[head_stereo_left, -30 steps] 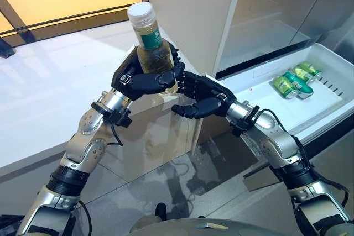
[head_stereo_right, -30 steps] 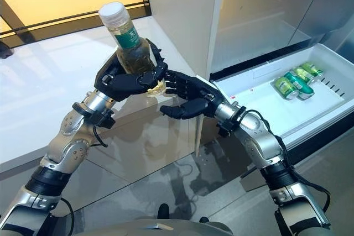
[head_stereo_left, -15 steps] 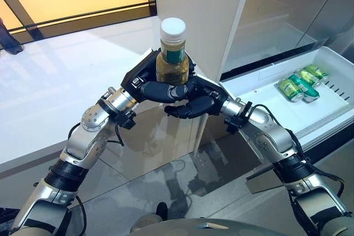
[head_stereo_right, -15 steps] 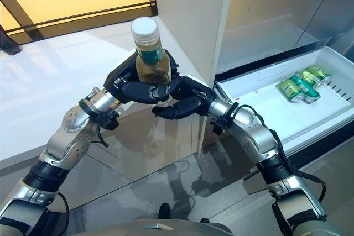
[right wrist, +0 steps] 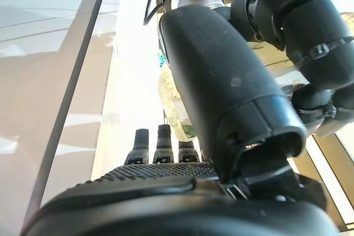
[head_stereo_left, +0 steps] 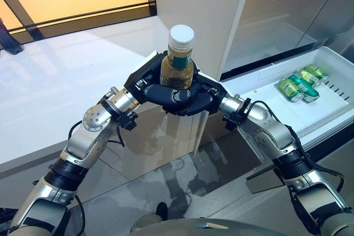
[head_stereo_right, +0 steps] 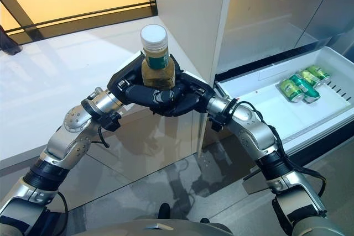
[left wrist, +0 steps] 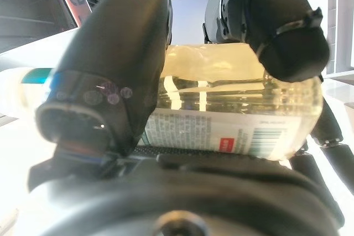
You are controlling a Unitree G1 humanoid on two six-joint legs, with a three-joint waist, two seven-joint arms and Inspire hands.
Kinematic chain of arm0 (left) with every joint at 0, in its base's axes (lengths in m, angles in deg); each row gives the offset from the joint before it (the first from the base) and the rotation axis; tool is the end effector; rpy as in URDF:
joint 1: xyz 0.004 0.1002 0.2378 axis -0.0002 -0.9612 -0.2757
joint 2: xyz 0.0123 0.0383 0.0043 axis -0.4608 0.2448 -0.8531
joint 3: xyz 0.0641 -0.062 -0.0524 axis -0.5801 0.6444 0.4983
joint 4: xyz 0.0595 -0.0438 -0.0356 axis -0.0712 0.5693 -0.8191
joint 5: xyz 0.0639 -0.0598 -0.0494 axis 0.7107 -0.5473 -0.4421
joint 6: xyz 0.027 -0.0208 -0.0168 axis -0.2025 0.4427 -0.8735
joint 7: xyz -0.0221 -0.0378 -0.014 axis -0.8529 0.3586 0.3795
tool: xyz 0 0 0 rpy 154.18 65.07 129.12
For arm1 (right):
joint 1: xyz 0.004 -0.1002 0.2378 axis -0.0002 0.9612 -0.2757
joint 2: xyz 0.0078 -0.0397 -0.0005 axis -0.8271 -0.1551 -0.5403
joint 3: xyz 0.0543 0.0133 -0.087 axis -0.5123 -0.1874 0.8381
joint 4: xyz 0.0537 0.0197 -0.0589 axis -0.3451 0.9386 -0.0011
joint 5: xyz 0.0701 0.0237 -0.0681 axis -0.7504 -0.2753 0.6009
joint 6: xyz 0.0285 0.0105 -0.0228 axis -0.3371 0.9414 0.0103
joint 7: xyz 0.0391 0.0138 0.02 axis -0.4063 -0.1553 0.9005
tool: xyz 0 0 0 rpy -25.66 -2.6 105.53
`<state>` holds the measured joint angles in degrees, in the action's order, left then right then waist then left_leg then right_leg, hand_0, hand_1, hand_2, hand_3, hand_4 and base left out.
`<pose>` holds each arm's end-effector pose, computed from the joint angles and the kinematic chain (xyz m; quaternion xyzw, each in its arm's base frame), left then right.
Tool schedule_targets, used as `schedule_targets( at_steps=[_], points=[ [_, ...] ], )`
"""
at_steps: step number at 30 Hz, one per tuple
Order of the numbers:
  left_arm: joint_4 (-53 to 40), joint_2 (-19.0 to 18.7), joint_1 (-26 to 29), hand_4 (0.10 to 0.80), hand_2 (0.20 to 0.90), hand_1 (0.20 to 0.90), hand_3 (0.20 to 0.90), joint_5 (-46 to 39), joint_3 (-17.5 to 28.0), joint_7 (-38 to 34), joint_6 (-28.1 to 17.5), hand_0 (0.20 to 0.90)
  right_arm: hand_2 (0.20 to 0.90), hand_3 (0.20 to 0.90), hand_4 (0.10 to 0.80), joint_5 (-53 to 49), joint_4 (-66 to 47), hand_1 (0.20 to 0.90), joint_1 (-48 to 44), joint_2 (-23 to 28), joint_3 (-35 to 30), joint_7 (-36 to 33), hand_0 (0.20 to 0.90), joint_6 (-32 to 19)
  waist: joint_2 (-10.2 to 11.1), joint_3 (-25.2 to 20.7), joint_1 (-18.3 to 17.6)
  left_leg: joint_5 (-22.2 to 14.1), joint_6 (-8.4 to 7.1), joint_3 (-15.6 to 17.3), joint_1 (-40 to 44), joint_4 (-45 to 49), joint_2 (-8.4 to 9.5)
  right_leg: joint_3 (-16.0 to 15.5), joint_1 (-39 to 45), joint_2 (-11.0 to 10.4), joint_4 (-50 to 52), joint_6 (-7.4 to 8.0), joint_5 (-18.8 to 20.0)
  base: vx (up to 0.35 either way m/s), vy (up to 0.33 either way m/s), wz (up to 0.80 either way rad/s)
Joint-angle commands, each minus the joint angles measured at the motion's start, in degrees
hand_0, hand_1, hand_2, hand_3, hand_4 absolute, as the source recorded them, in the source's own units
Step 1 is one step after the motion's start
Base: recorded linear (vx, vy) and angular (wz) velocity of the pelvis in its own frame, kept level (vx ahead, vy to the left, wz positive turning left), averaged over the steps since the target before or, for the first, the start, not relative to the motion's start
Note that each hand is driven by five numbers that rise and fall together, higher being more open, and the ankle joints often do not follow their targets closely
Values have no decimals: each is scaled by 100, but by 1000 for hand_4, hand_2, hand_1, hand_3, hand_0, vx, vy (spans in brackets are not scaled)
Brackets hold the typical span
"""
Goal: Put drinks into fridge and close the fridge
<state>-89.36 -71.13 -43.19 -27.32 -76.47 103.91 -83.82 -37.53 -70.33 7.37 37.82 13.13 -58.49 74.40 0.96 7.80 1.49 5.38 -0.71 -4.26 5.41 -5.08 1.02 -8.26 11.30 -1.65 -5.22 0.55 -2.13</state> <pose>0.2437 0.1847 0.1540 0.0374 -0.1995 -0.3807 0.9021 0.2696 -0.1491 0.1299 0.0052 -0.0189 0.4516 0.8920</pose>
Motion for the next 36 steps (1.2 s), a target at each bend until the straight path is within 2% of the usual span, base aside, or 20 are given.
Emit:
schedule_targets(
  at_steps=[1,23,24,25,26,36],
  points=[
    [-621,160,1310,100,300,300,200,-338,103,-63,-685,300,300,200,100,-549,-605,300,-773,-159,-55,28,300,-404,48,-700,15,-676,71,96,271,8,154,-15,-299,-105,112,346,262,0,0,0],
    [-600,194,1299,100,300,300,200,-456,90,19,-543,300,300,200,100,-602,-573,300,-839,-258,-88,-94,300,-494,37,-694,18,-669,83,94,275,8,155,-14,-300,-104,117,341,274,0,0,0],
    [-600,196,1297,130,326,326,230,-456,91,16,-533,326,300,200,100,-600,-576,300,-836,-260,-89,-99,300,-492,37,-694,18,-670,82,94,277,8,154,-14,-299,-105,118,342,274,0,0,0],
    [-599,196,1294,413,568,568,513,-459,97,16,-507,568,300,200,100,-597,-578,300,-830,-264,-93,-105,300,-490,37,-692,17,-669,82,92,280,8,154,-15,-297,-105,118,343,276,0,0,0],
    [-606,195,1286,800,900,900,900,-436,102,7,-485,900,300,200,100,-587,-571,300,-819,-273,-98,-105,300,-492,39,-694,22,-669,82,91,278,8,152,-17,-297,-105,117,343,276,0,0,0],
    [-562,162,1236,800,900,900,900,-372,156,-141,-428,900,300,200,100,-658,-527,300,-801,-245,-133,-171,300,-502,39,-684,29,-657,78,92,274,8,146,-25,-296,-104,117,343,278,0,0,0]
  ],
)
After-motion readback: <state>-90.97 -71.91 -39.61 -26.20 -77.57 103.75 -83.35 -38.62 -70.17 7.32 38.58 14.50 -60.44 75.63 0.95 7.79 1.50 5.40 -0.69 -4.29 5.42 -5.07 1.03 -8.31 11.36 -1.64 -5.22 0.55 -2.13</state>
